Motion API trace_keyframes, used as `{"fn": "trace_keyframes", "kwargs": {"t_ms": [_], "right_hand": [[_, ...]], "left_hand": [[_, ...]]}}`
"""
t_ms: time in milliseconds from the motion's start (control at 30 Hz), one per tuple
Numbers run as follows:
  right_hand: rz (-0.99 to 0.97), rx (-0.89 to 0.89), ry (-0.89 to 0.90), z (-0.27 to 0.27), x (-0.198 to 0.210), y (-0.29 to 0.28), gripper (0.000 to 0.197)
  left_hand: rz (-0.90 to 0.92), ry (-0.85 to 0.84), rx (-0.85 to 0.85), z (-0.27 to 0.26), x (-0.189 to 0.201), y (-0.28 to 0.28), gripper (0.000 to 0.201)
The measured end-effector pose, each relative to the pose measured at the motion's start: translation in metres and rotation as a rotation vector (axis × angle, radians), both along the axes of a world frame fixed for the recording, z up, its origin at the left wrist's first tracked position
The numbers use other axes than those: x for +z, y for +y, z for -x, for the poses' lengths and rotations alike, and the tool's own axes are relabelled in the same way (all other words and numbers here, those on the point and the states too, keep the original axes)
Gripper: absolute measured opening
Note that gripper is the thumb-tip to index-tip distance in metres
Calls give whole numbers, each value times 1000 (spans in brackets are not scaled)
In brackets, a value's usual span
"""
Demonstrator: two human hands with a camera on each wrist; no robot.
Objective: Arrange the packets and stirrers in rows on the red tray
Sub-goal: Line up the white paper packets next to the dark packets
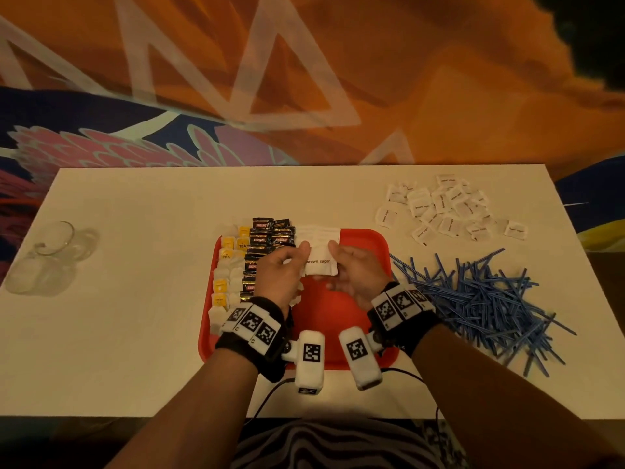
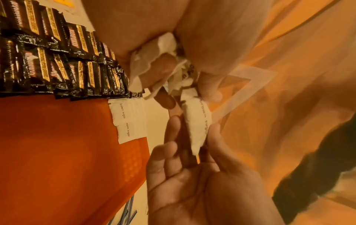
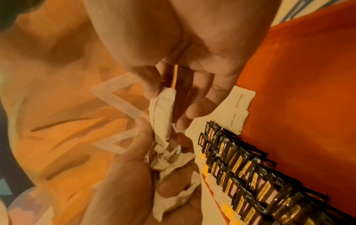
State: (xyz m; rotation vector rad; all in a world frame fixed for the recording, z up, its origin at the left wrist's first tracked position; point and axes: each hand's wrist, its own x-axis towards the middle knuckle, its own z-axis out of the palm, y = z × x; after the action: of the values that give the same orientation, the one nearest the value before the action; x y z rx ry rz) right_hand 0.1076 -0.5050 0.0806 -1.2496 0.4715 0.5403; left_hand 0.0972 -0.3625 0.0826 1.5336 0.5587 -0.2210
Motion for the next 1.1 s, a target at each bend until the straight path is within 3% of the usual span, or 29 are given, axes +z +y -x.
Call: {"fn": "trace_keyframes", "kwargs": {"t_ms": [233,633,867,1033,1100], "right_hand": [[194,159,-49,2,-27,-2,7],[734,334,38,-58,-121,-18,32],[860,369,65,-81,-137,-12,30],[996,302,-11,-76,-131,-12,21],[1015,267,-127,-72,-129,-12,21]], "left_hand": [[-198,52,21,-9,-26,6,28],[-266,248,53,-1,-60,44,37],[-240,250,117,3,-63,57,34],[-232,236,125,6,-59,58,33],[-224,241,132,8,-59,60,34]]}}
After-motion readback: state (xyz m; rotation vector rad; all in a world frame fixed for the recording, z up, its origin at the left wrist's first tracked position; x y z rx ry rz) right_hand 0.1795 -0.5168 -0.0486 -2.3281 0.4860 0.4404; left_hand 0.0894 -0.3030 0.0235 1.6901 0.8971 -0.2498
